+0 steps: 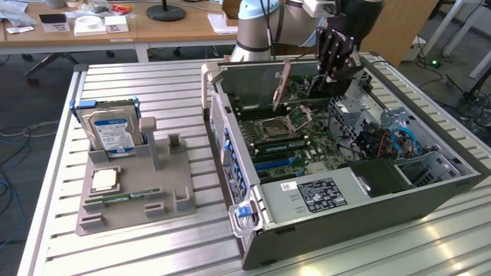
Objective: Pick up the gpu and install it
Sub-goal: 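Insert the gpu into the slot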
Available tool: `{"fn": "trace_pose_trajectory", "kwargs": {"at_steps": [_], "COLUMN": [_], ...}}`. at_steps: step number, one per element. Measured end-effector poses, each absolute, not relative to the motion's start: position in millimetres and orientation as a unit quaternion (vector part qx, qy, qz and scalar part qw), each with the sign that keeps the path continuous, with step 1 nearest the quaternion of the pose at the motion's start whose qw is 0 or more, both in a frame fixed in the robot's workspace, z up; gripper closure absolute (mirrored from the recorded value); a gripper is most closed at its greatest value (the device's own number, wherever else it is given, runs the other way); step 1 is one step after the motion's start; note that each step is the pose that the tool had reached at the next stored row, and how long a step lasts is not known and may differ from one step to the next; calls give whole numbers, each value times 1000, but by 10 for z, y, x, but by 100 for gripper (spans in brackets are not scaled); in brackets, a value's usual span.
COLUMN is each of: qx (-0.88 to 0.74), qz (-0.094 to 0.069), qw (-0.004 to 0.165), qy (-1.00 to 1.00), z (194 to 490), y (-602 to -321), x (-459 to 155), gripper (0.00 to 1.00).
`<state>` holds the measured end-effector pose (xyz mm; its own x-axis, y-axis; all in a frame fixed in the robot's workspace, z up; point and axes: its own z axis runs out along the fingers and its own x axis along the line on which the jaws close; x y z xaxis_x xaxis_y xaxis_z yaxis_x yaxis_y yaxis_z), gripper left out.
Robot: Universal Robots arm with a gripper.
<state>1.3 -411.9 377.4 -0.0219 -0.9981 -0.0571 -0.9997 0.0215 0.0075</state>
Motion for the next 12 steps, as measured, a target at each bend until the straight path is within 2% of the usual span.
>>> {"fn": "trace_pose_trajectory", "kwargs": {"at_steps": [12], "qx": [-699], "qz": [22], "qw": [18], "qy": [714], "z": [3731], "y": [-4181], "x": [-19], "gripper": [74]}}
